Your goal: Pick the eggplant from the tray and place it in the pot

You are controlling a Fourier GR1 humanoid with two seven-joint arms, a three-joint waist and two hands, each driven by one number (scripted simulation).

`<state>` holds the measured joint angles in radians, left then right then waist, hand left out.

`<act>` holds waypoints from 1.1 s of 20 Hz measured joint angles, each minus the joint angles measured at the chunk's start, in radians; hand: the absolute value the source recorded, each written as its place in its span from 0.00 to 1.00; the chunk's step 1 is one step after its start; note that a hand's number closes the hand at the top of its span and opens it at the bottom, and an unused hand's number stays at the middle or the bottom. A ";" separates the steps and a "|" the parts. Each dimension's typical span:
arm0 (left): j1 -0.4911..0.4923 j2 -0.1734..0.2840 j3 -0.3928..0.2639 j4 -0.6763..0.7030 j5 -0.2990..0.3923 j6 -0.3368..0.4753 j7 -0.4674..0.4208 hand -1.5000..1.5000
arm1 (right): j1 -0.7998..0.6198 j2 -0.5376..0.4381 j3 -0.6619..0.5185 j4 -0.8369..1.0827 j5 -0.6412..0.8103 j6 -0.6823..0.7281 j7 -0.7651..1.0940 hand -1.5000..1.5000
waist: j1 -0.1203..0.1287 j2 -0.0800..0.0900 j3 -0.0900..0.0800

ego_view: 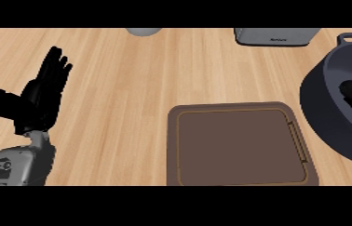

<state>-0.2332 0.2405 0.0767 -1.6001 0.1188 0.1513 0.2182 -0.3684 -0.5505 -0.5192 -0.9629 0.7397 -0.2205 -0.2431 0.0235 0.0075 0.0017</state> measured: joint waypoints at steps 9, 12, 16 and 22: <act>0.010 -0.005 0.001 -0.023 0.001 -0.005 0.006 0.50 | -0.135 -0.052 -0.043 0.334 -0.108 0.160 -0.149 0.00 | 0.001 -0.005 -0.014; 0.026 -0.003 0.003 -0.030 -0.003 -0.007 0.001 0.50 | -0.164 -0.055 -0.097 0.377 -0.192 0.228 -0.219 0.00 | -0.001 -0.005 -0.010; 0.017 -0.008 0.003 -0.029 -0.011 0.003 0.003 0.50 | -0.201 -0.064 -0.186 0.441 -0.307 0.297 -0.282 0.00 | -0.006 -0.003 -0.006; 0.023 -0.016 0.001 -0.030 -0.017 0.004 0.005 0.50 | -0.198 -0.166 -0.287 0.558 -0.429 0.434 -0.345 0.00 | -0.008 -0.001 -0.001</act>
<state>-0.2107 0.2246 0.0778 -1.6304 0.1020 0.1557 0.2227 -0.5667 -0.7169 -0.8065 -0.4052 0.3104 0.2139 -0.5877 0.0158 0.0070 0.0011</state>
